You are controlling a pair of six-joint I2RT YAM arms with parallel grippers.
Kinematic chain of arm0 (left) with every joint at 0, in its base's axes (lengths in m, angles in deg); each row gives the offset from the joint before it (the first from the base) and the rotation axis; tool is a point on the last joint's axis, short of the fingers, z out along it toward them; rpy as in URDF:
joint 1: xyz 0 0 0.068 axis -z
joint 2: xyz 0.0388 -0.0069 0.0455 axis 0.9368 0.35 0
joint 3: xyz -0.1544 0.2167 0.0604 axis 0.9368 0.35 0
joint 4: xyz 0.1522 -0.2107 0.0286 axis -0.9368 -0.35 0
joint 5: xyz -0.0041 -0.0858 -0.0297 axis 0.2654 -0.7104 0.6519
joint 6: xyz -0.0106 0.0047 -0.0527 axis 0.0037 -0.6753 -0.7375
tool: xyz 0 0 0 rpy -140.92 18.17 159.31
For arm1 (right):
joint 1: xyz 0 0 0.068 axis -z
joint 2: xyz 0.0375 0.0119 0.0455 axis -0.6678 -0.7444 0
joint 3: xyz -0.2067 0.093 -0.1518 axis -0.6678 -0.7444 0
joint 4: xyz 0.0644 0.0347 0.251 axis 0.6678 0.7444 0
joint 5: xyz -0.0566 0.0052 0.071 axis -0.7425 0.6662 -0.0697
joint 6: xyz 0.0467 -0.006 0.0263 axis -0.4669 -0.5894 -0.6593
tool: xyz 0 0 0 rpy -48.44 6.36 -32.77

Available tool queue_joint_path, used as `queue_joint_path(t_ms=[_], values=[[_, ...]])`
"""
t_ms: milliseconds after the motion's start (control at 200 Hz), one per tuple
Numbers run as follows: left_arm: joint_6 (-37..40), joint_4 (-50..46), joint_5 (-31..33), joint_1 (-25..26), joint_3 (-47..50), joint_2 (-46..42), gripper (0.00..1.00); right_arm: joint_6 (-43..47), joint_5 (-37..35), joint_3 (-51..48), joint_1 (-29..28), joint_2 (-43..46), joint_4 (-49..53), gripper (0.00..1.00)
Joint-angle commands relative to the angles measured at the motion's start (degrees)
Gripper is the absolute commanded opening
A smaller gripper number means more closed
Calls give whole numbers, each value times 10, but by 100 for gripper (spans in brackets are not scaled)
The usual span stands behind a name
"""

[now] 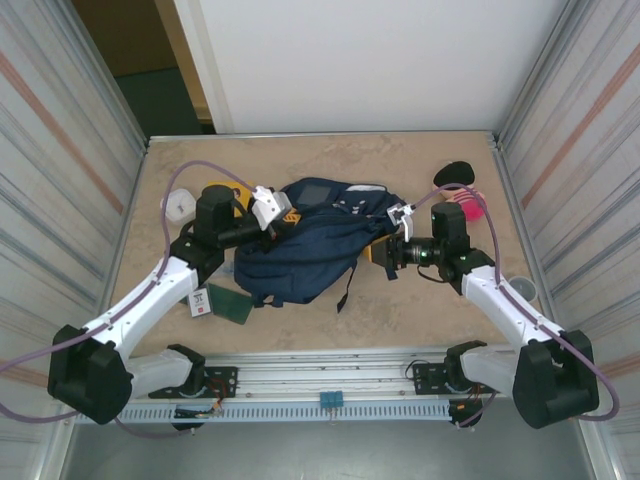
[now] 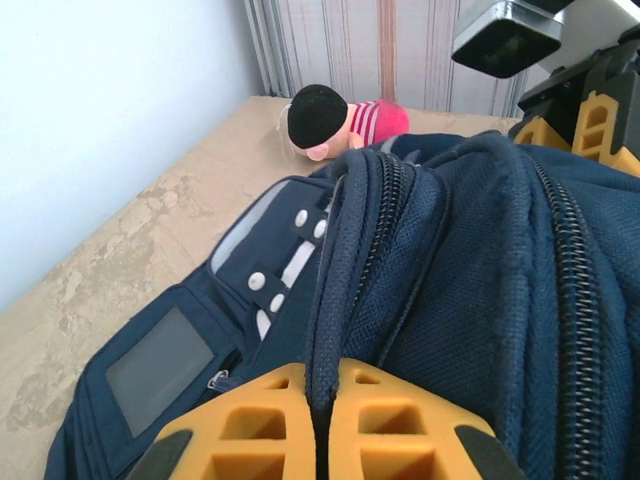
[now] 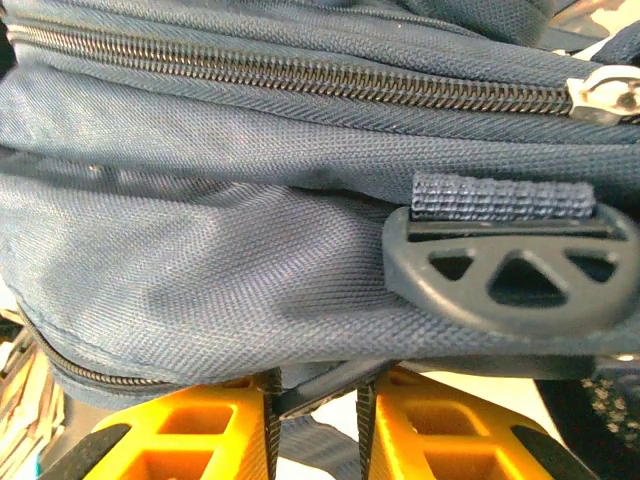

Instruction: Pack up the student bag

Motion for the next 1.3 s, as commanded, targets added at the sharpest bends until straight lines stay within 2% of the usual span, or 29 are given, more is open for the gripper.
queue_joint_path(t_ms=[0, 130, 225, 286, 386, 581, 671, 712, 782, 842, 872, 1002, 1137, 1298], values=[[-8, 29, 8, 2, 2, -31, 0, -29, 42, -6, 2, 2, -69, 27], [-7, 34, 13, 3, 11, -44, 0, -40, 27, -5, 4, -2, -76, 27], [-10, 36, 23, 3, 20, -55, 0, -51, 20, -5, 5, -6, -79, 35], [-13, 40, 29, 3, 29, -63, 0, -57, 13, -4, 6, -7, -80, 35], [-19, 52, 32, 3, 47, -80, 0, -69, 1, -3, 7, -12, -85, 21], [-25, 49, 58, 4, 46, -82, 0, -71, -10, 2, 14, -10, -73, 0], [-29, 51, 57, 4, 43, -81, 0, -54, -23, 5, 14, -2, -43, 0], [-29, 49, 56, 4, 42, -82, 0, -45, -45, 5, 15, 2, -22, 8], [-24, 39, 49, 4, 35, -84, 0, -31, -86, -4, 20, 3, -2, 30], [-19, 29, 37, 4, 29, -89, 0, -33, -73, -26, 29, -2, -24, 48], [-14, 22, 29, 4, 24, -91, 0, -42, -63, -38, 32, -5, -47, 53], [-20, 0, -19, -11, 7, -98, 0, -85, -19, -69, 35, -30, -139, 62], [-36, 0, -64, -34, 1, -101, 0, -112, 5, -69, 28, -58, -187, 73], [-45, 4, -96, -50, 0, -100, 0, -114, 10, -59, 13, -83, -208, 76]])
